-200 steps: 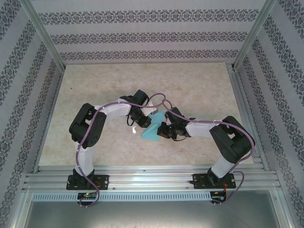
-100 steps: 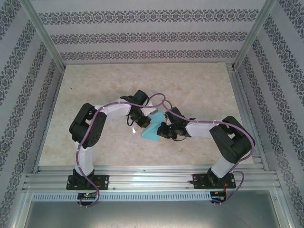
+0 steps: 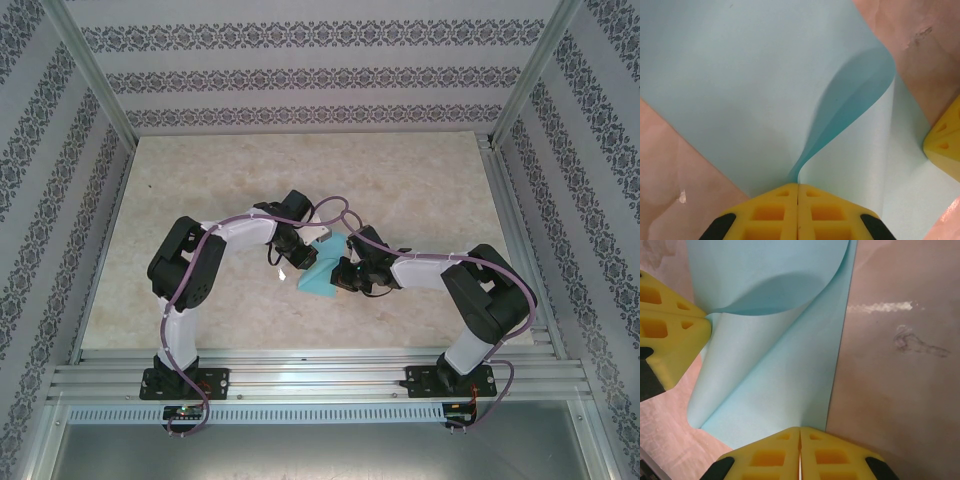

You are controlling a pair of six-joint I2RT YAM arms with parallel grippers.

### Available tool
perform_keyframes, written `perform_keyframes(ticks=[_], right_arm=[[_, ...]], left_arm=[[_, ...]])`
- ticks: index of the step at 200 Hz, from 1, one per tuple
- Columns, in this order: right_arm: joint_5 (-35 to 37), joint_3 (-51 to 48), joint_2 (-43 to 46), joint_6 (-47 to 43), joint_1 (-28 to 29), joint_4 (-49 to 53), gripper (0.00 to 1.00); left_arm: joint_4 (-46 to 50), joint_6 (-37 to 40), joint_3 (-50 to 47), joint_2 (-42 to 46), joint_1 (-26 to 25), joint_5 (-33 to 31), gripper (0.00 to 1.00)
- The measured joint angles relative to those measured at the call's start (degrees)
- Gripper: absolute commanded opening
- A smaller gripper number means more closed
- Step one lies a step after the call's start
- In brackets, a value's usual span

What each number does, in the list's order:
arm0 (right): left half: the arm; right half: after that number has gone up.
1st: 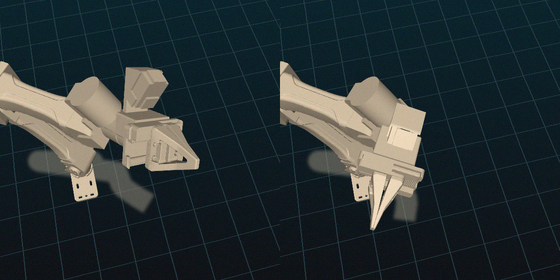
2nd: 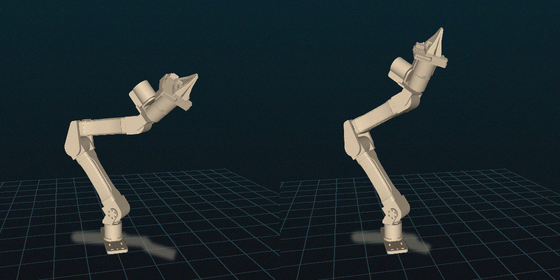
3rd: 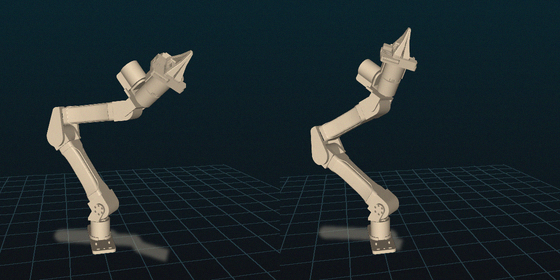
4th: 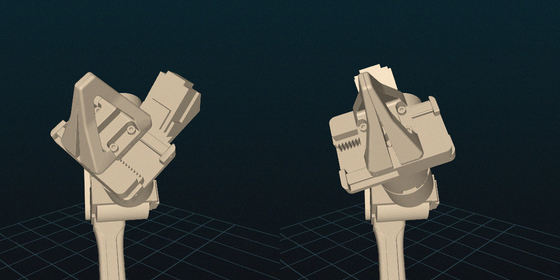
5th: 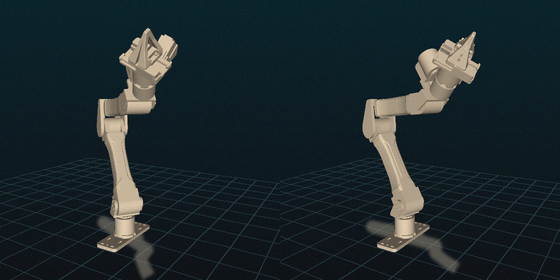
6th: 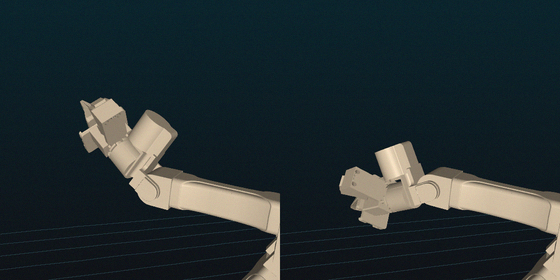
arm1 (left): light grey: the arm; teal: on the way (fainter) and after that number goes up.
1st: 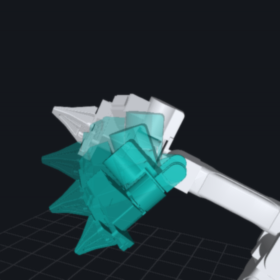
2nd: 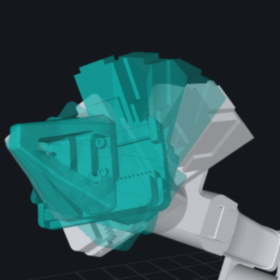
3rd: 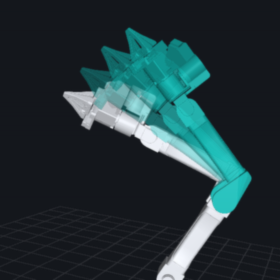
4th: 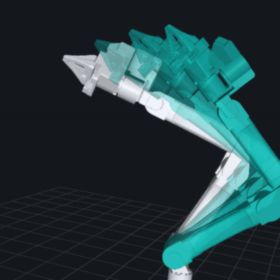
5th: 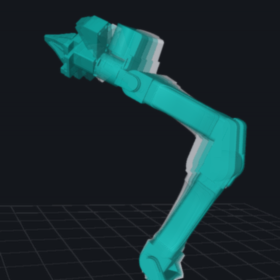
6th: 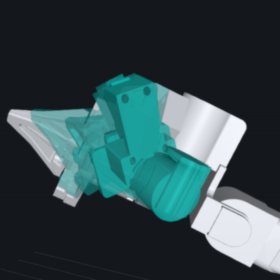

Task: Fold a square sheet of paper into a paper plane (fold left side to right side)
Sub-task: Fold the triangle a second time at the center of the table.

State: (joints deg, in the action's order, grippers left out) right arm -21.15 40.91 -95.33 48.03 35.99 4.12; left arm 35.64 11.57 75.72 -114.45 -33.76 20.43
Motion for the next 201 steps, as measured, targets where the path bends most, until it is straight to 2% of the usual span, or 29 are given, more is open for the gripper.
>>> perform_keyframes(ticks=[109,155,201], right_arm=[[0.0,0.0,-0.1,0.0,0.0,0.0,0.09],[-0.1,0.6,0.0,0.0,0.0,0.9,0.14],[-0.7,0.7,3.5,0.4,-0.7,3.2,0.14]], left_arm=[[-0.2,0.0,0.7,-0.6,0.0,0.0,0.07],[-0.2,0.0,0.7,-0.6,0.0,0.1,0.06],[-0.2,0.0,0.7,-0.6,0.0,0.1,0.07]])
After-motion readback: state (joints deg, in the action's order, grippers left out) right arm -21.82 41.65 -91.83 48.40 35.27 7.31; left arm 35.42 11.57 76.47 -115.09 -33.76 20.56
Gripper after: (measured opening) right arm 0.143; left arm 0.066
